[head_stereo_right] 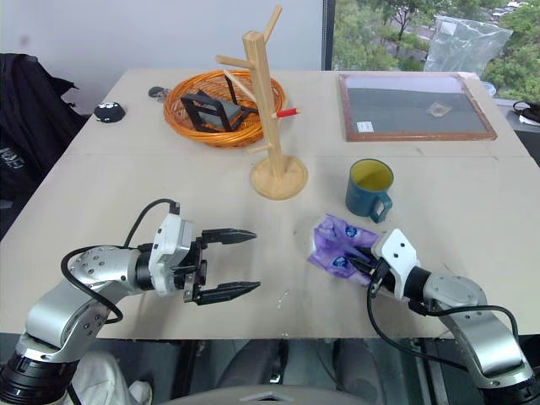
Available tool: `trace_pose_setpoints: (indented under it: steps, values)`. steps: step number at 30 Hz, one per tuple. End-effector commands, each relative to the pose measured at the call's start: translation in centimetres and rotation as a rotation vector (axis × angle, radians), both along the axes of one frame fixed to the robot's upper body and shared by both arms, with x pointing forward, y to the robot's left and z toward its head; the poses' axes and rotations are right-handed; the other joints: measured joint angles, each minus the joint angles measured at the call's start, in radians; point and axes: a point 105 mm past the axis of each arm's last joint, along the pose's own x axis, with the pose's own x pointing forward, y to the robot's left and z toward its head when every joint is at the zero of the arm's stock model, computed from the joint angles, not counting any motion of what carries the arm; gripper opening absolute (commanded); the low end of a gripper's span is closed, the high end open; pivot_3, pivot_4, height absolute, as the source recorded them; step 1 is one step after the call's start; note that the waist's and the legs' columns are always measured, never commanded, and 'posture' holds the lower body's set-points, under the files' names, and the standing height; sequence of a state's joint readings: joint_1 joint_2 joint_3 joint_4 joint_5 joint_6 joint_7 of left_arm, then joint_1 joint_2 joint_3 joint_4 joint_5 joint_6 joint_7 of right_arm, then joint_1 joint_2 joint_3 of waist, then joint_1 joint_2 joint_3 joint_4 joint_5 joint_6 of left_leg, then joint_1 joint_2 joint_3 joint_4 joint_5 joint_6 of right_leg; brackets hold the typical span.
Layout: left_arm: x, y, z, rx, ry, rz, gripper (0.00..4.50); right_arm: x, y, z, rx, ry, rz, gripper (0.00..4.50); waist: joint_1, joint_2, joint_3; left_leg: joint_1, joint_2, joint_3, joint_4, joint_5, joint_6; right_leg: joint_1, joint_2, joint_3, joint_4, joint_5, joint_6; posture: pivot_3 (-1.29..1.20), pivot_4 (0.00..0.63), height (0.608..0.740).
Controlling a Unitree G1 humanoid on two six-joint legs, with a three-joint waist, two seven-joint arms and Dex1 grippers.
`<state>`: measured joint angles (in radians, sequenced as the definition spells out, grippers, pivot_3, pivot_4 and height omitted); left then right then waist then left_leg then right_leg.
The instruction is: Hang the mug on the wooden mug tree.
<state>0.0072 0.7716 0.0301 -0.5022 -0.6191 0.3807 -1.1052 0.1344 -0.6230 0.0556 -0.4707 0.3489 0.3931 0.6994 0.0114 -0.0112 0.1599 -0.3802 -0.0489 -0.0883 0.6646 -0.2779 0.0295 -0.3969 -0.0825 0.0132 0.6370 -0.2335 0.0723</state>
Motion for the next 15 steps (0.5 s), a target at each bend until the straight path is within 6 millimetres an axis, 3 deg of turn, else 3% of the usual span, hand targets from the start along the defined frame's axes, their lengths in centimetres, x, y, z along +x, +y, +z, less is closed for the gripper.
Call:
trace_pose_setpoints:
  steps: [1,6,8,11,15]
  values:
    - [-1.0,-0.4,0.6,0.013,-0.030,-0.069,4.50,-1.3,-0.3,1.5,0.025,-0.005,0.022,0.07,0.002,0.000,0.000,0.000,0.000,0.000,0.000,0.000,0.000,0.000,0.000,0.000,0.000,0.000,0.000,0.00,0.150,0.740]
    - [-1.3,-0.7,1.1,0.019,-0.022,-0.151,4.50,-5.5,-2.9,2.1,-0.036,0.098,0.052,0.07,0.009,0.003,0.002,-0.002,-0.001,-0.001,0.000,0.000,0.000,0.000,-0.001,-0.001,-0.002,0.001,0.002,0.00,0.150,0.740]
    - [-1.1,-1.1,1.6,0.013,-0.029,-0.182,4.50,-6.8,-5.2,1.7,-0.081,0.171,0.011,0.07,0.007,0.002,0.002,-0.002,-0.001,-0.001,0.000,0.000,0.000,0.001,-0.001,-0.001,-0.002,0.001,0.002,0.00,0.150,0.740]
    - [-0.8,-2.3,2.6,-0.014,-0.042,-0.249,4.50,-6.1,-11.7,1.4,-0.138,0.180,-0.244,0.07,0.005,0.002,0.002,-0.002,0.000,-0.001,0.000,0.000,0.001,0.001,-0.001,-0.002,-0.003,0.001,0.002,0.00,0.150,0.740]
    - [-0.1,-4.0,3.3,-0.035,-0.061,-0.311,4.50,-4.1,-17.1,2.1,-0.153,0.113,-0.446,0.07,-0.002,0.001,0.002,0.000,-0.001,0.003,0.003,0.000,0.001,0.003,0.000,0.002,-0.003,0.000,0.001,0.00,0.150,0.740]
